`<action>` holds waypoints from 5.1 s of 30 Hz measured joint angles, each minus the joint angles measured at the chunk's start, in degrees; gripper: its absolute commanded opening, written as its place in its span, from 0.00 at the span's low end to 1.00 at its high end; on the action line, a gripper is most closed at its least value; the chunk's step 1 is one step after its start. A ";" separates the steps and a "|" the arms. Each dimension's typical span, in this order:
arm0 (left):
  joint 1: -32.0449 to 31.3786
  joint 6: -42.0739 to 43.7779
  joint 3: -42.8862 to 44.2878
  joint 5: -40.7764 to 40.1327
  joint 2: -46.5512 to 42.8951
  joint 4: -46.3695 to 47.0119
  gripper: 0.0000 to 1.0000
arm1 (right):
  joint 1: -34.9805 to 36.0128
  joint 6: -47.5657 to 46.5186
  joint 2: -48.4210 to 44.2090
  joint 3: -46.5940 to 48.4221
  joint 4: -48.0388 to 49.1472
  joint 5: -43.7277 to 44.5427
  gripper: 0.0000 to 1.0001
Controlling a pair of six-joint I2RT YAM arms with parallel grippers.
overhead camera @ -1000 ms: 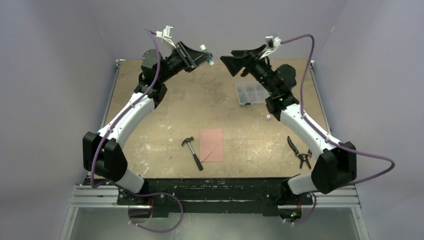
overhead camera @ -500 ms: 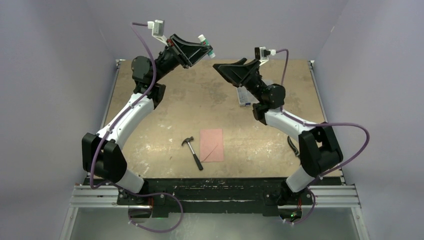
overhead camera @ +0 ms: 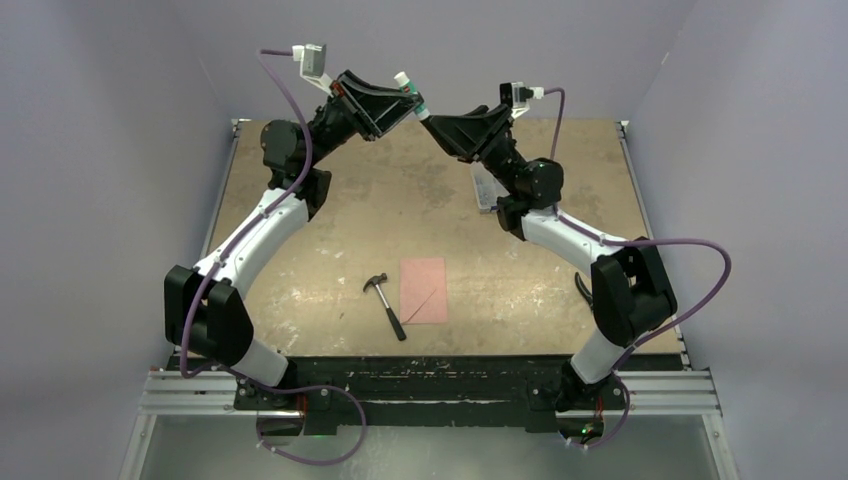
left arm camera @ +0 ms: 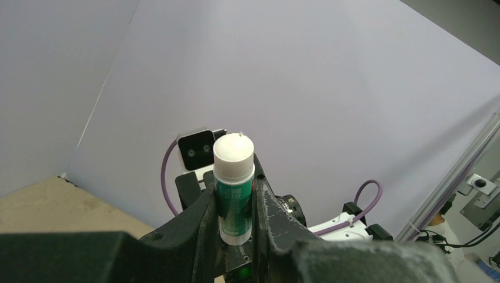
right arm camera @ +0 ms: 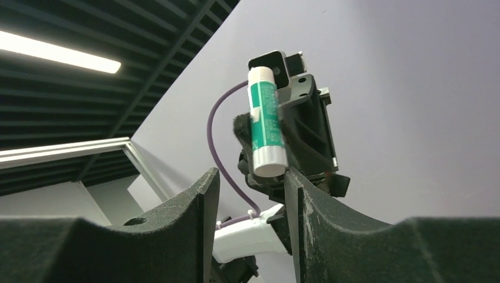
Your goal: Place the letter into the envelope and seal it
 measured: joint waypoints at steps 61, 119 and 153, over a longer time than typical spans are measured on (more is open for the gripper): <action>-0.04 2.25 2.84 -6.93 -1.51 -25.86 0.00 | 3.23 -29.03 -11.98 0.42 -39.58 5.86 0.38; 0.42 3.87 5.09 -14.14 1.64 -45.51 0.00 | 7.89 -84.83 -8.09 4.24 -53.31 22.75 0.00; 0.13 28.06 -2.78 -0.68 -1.66 -27.96 0.00 | 3.23 -68.00 -26.93 -0.09 -52.24 6.93 0.68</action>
